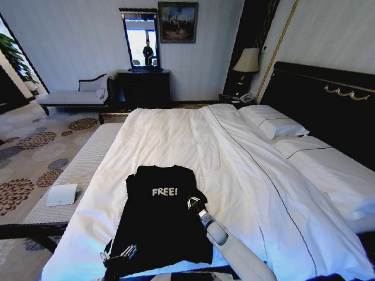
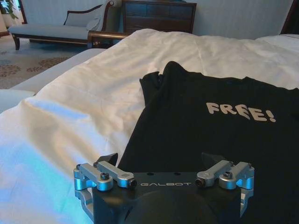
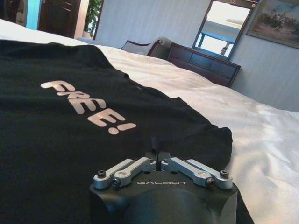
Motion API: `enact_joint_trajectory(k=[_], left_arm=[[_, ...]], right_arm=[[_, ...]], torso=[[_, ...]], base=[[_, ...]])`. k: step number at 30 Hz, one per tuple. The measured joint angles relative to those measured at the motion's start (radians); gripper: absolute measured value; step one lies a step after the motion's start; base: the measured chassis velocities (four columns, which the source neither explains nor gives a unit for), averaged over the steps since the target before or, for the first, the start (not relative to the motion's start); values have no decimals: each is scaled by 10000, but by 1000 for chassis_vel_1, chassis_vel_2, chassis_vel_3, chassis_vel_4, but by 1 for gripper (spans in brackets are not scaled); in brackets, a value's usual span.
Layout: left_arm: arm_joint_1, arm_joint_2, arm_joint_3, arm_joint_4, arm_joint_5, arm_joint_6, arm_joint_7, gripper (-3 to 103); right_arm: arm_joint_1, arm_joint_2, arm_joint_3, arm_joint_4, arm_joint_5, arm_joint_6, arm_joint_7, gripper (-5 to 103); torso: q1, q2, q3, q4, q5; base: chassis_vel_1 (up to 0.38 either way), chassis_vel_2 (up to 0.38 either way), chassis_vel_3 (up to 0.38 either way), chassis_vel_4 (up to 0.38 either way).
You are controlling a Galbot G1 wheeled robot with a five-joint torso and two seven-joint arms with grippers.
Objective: Fold the clothes on the bed.
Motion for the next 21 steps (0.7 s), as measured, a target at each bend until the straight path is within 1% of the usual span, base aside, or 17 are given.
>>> enact_joint_trajectory(k=[4, 8, 9, 12, 13, 18, 19, 21], left_arm=[[32, -20, 8, -16, 9, -25, 9, 100], [80, -20, -11, -50, 24, -65, 16, 100], [80, -20, -11, -50, 24, -65, 16, 100], [99, -8, -11, -83, 36, -78, 18, 100], [99, -8, -11, -83, 36, -78, 18, 100], [106, -26, 43, -176, 58, -78, 15, 100], [106, -26, 43, -176, 58, -78, 15, 100], [123, -43, 47, -199, 64, -79, 12, 100]], right_arm=[[8, 62, 107, 50, 270, -66, 86, 0], [2, 164, 600, 215, 1063, -402, 296, 0], [2, 164, 600, 215, 1063, -402, 296, 0], [-7, 295, 1114, 416, 2111, -781, 555, 0], [-7, 295, 1114, 416, 2111, -781, 555, 0], [42, 561, 1856, 622, 3989, -1380, 1154, 0], [42, 561, 1856, 622, 3989, -1380, 1154, 0], [72, 682, 2167, 621, 4472, -1536, 1365, 0]], torso=[[0, 0, 0, 0, 0], [0, 0, 0, 0, 0], [0, 0, 0, 0, 0], [0, 0, 0, 0, 0], [0, 0, 0, 0, 0], [0, 0, 0, 0, 0], [0, 0, 0, 0, 0], [0, 0, 0, 1, 2]], base=[[0, 0, 0, 0], [0, 0, 0, 0], [0, 0, 0, 0], [0, 0, 0, 0], [0, 0, 0, 0], [0, 0, 0, 0], [0, 0, 0, 0], [0, 0, 0, 0]])
